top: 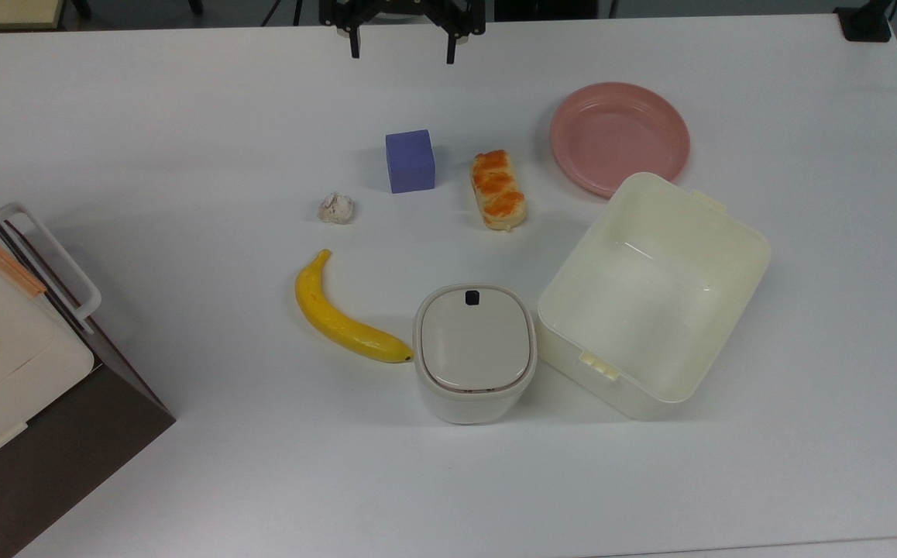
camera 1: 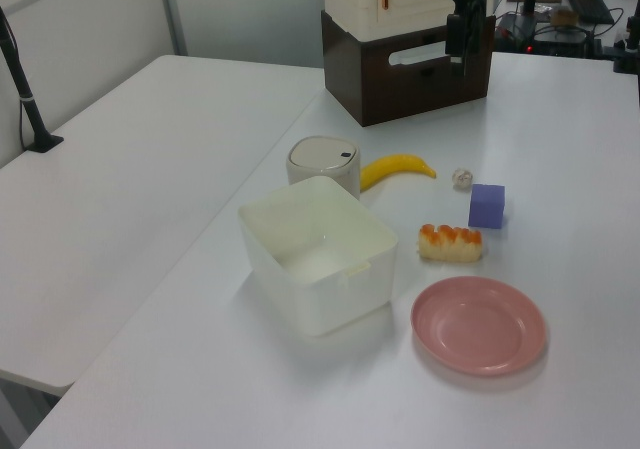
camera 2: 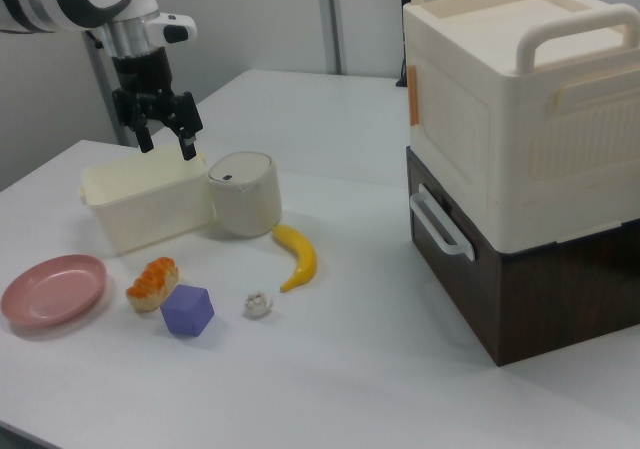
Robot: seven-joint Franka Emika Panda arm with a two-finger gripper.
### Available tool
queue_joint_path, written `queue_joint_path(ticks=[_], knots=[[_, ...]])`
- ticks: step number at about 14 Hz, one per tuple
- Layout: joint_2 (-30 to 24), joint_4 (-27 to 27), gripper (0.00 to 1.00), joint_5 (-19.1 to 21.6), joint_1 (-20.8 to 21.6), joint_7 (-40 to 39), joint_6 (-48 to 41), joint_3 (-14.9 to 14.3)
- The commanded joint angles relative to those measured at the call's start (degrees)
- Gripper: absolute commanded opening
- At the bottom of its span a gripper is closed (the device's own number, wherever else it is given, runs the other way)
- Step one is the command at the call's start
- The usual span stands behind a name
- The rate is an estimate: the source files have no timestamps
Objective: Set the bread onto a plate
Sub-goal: 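Move the open gripper from rest toward the orange bread roll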
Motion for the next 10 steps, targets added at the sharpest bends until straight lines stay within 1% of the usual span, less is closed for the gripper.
queue_joint_path(ticks=[1, 5, 10], knots=[[0.4, -0.1, 1.0, 0.3, -4.0, 0.5, 0.5, -1.0], [0.4, 0.5, 1.0, -0.5, -4.6, 0.1, 0.3, -1.2], [0.4, 0.6, 1.0, -0.5, -4.9, -1.7, -1.2, -1.2]])
